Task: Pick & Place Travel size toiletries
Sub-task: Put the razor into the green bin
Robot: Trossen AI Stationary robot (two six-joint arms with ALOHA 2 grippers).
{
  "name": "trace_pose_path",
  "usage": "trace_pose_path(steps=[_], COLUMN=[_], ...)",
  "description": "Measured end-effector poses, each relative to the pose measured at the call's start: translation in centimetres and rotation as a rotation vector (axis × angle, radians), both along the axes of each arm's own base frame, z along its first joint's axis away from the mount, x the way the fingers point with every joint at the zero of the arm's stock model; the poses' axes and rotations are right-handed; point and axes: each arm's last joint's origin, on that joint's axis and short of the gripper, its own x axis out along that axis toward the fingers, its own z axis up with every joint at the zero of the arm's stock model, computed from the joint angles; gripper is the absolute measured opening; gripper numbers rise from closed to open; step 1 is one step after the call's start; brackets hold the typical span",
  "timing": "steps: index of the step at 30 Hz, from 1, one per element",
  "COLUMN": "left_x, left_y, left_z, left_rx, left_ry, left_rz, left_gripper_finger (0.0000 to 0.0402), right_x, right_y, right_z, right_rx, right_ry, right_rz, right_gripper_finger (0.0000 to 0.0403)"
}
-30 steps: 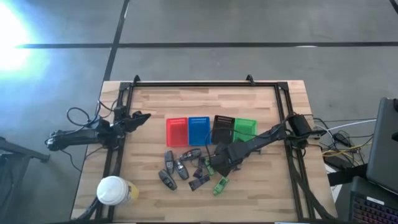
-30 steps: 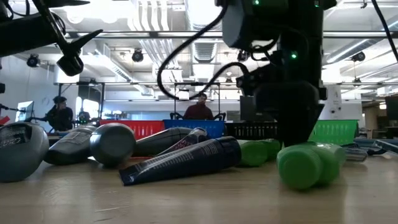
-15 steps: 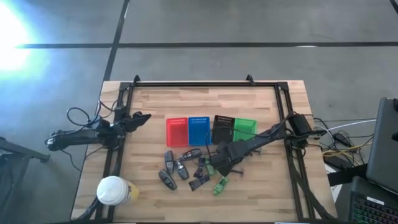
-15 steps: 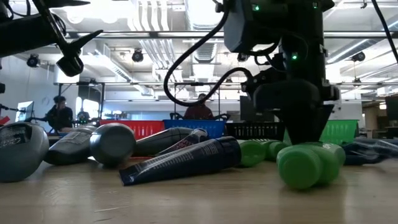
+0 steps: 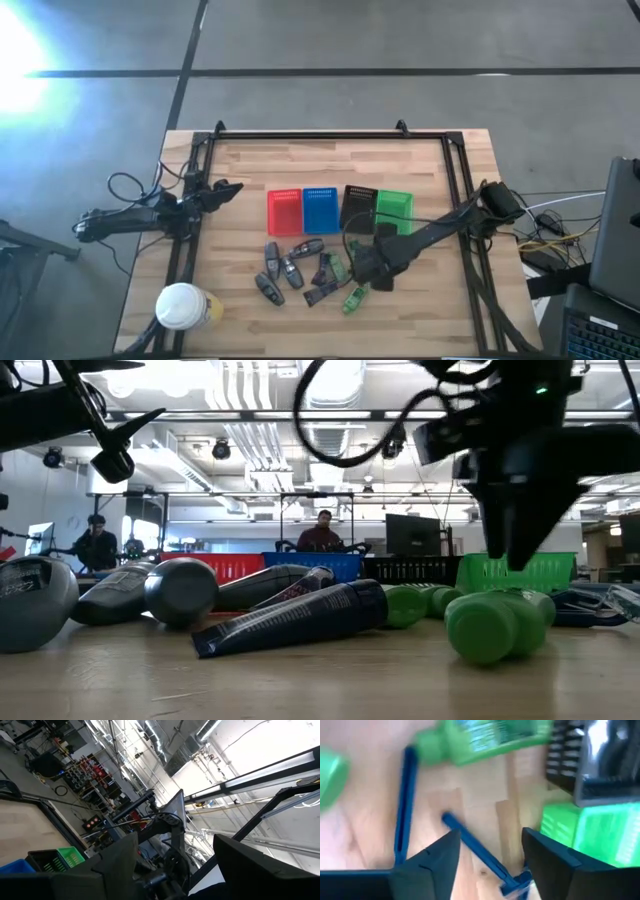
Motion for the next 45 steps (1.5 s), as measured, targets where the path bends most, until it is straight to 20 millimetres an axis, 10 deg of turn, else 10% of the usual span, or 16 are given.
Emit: trace_pose_path(steps=[11, 45], left_x=[0.0, 0.0], left_y=[0.0, 0.0], left_z=[0.0, 0.0], left_rx=[-0.019, -0.052], left_ry=[-0.004, -0.011], left_rz=[-0.007, -0.018], left_gripper_finger=[0.0266, 0.0266], right_x=[-1.9, -3.9], right_y=[-0.5, -1.2], right_z=[-2.9, -4.1], right_rx=[-0.017, 0.158], right_ry=[0.127, 0.075], right_rz=[0.238, 0.454], right_gripper_finger=[0.0254, 0.0056])
